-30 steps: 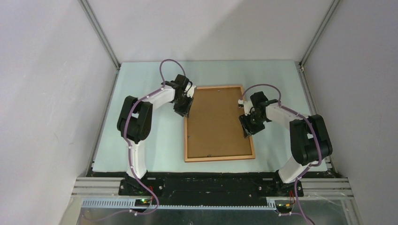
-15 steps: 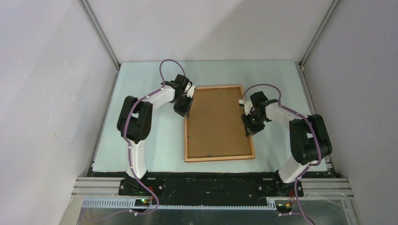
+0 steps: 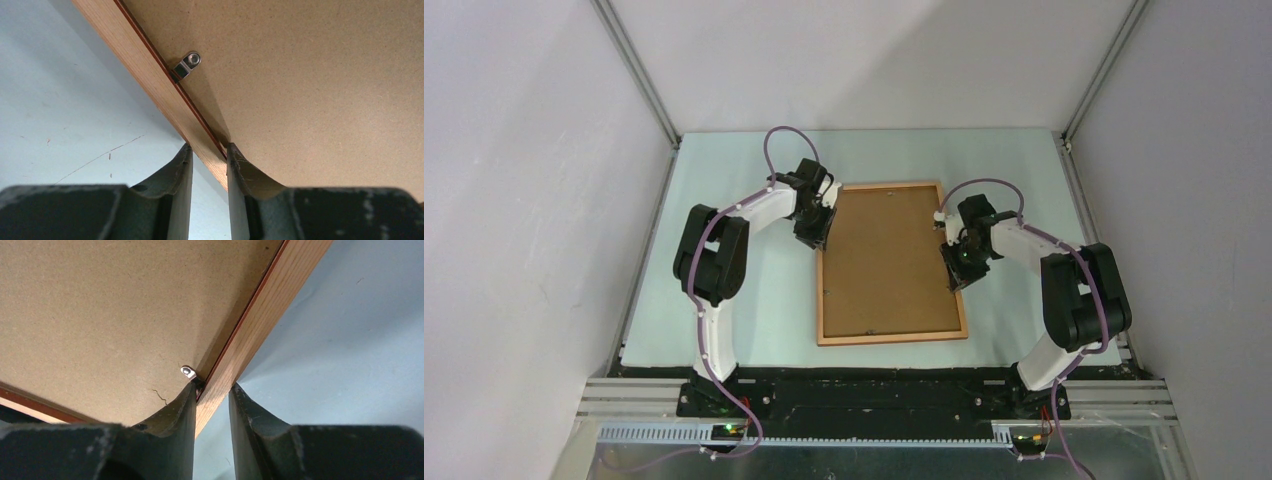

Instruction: Put the photo into the frame

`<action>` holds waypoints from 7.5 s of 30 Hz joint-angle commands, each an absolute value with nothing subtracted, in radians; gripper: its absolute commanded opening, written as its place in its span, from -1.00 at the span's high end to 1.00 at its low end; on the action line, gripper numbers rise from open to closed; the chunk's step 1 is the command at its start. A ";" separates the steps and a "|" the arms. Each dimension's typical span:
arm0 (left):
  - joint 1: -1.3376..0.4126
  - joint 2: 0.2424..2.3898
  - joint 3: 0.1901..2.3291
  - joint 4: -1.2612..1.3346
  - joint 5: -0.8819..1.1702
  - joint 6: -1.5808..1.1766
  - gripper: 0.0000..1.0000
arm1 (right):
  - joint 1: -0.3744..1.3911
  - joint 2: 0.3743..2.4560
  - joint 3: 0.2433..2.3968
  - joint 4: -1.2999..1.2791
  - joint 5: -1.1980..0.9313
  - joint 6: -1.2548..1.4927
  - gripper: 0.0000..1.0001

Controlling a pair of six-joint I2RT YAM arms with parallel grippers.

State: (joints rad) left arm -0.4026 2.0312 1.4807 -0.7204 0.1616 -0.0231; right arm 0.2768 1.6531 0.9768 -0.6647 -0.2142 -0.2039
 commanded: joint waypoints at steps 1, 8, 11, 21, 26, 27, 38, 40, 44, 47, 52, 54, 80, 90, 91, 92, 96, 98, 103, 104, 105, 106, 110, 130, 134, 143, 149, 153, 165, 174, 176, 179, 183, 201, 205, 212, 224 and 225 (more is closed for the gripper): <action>-0.397 2.042 1.500 -0.709 0.172 0.018 1.00 | 0.280 1.656 0.992 -0.612 -0.227 -0.227 0.41; -0.395 2.039 1.498 -0.707 0.171 0.020 1.00 | 0.272 1.638 0.991 -0.606 -0.235 -0.226 0.11; -0.394 2.038 1.497 -0.708 0.170 0.020 1.00 | 0.268 1.621 0.991 -0.605 -0.241 -0.224 -0.01; -0.393 2.039 1.498 -0.708 0.170 0.023 1.00 | 0.265 1.606 0.992 -0.603 -0.233 -0.224 -0.10; -0.391 2.037 1.496 -0.707 0.174 0.023 1.00 | 0.264 1.602 1.015 -0.600 -0.210 -0.220 -0.11; -0.392 2.036 1.495 -0.708 0.175 0.023 1.00 | 0.265 1.602 1.022 -0.601 -0.204 -0.218 -0.10; -0.392 2.014 1.462 -0.707 0.190 0.046 1.00 | 0.196 1.708 1.197 -0.575 -0.220 -0.082 -0.12; -0.391 2.011 1.457 -0.708 0.195 0.049 1.00 | 0.187 1.759 1.237 -0.575 -0.231 -0.052 -0.13; -0.392 2.006 1.452 -0.708 0.206 0.053 1.00 | 0.181 1.825 1.304 -0.561 -0.236 -0.010 -0.21; -0.392 2.004 1.449 -0.708 0.211 0.055 1.00 | 0.179 1.864 1.357 -0.555 -0.237 0.010 -0.23; -0.391 2.001 1.443 -0.708 0.212 0.058 1.00 | 0.179 1.933 1.430 -0.562 -0.240 0.042 -0.24; -0.391 1.999 1.441 -0.707 0.213 0.057 1.00 | 0.178 1.960 1.462 -0.574 -0.240 0.053 -0.23; -0.393 2.006 1.441 -0.708 0.224 0.060 1.00 | 0.189 2.093 1.550 -0.573 -0.215 0.105 -0.07; -0.393 2.007 1.442 -0.708 0.228 0.063 1.00 | 0.202 2.099 1.553 -0.580 -0.189 0.090 0.07; -0.393 2.008 1.442 -0.708 0.228 0.062 1.00 | 0.202 2.099 1.554 -0.583 -0.189 0.086 0.08; -0.393 2.008 1.442 -0.707 0.227 0.062 1.00 | 0.201 2.098 1.552 -0.584 -0.189 0.084 0.11; -0.393 2.008 1.442 -0.707 0.227 0.064 1.00 | 0.195 2.089 1.549 -0.589 -0.192 0.072 0.20; -0.393 2.009 1.443 -0.708 0.228 0.063 1.00 | 0.191 2.086 1.551 -0.591 -0.196 0.066 0.23; -0.393 2.009 1.445 -0.708 0.228 0.064 1.00 | 0.189 2.082 1.556 -0.590 -0.212 0.049 0.29; -0.393 2.009 1.445 -0.708 0.227 0.063 1.00 | 0.189 2.082 1.558 -0.588 -0.219 0.048 0.32; -0.393 2.009 1.444 -0.707 0.228 0.063 1.00 | 0.189 2.084 1.560 -0.588 -0.230 0.043 0.32; -0.393 2.010 1.444 -0.707 0.227 0.064 1.00 | 0.189 2.085 1.567 -0.588 -0.237 0.041 0.35; -0.393 2.009 1.444 -0.707 0.227 0.065 1.00 | 0.189 2.103 1.594 -0.602 -0.268 0.025 0.42; -0.393 2.005 1.444 -0.707 0.224 0.068 1.00 | 0.166 2.047 1.617 -0.614 -0.319 0.015 0.06; -0.392 1.995 1.438 -0.708 0.220 0.076 1.00 | 0.158 2.029 1.617 -0.621 -0.320 0.018 0.03; -0.390 1.972 1.421 -0.708 0.222 0.071 1.00 | 0.152 1.944 1.480 -0.620 -0.262 -0.009 0.01; -0.390 1.971 1.422 -0.707 0.228 0.064 1.00 | 0.141 1.878 1.374 -0.618 -0.256 -0.036 0.01; -0.390 1.975 1.426 -0.708 0.229 0.061 1.00 | 0.133 1.847 1.334 -0.623 -0.264 -0.044 0.03; -0.390 1.978 1.428 -0.708 0.231 0.060 1.00 | 0.130 1.846 1.282 -0.618 -0.297 -0.042 0.03; -0.390 1.972 1.425 -0.708 0.231 0.060 1.00 | 0.145 1.883 1.280 -0.609 -0.307 -0.034 0.03; -0.390 1.969 1.424 -0.707 0.229 0.061 1.00 | 0.149 1.884 1.281 -0.607 -0.305 -0.033 0.03; -0.390 1.969 1.426 -0.708 0.232 0.060 1.00 | 0.155 1.887 1.281 -0.606 -0.301 -0.031 0.04; -0.390 1.973 1.427 -0.709 0.235 0.058 1.00 | 0.162 1.893 1.282 -0.603 -0.297 -0.031 0.05; -0.390 1.966 1.424 -0.708 0.233 0.058 1.00 | 0.183 1.937 1.297 -0.585 -0.265 -0.038 0.34; -0.390 1.957 1.421 -0.709 0.230 0.061 0.91 | 0.190 1.943 1.312 -0.590 -0.254 -0.048 0.72; -0.390 1.937 1.420 -0.708 0.222 0.063 0.18 | 0.187 1.949 1.364 -0.620 -0.233 -0.092 1.00; -0.366 1.869 1.426 -0.708 0.198 0.071 -0.88 | 0.153 2.063 1.581 -0.747 -0.295 -0.218 1.00; -0.357 1.863 1.427 -0.707 0.198 0.074 -0.93 | 0.154 2.078 1.607 -0.757 -0.292 -0.245 1.00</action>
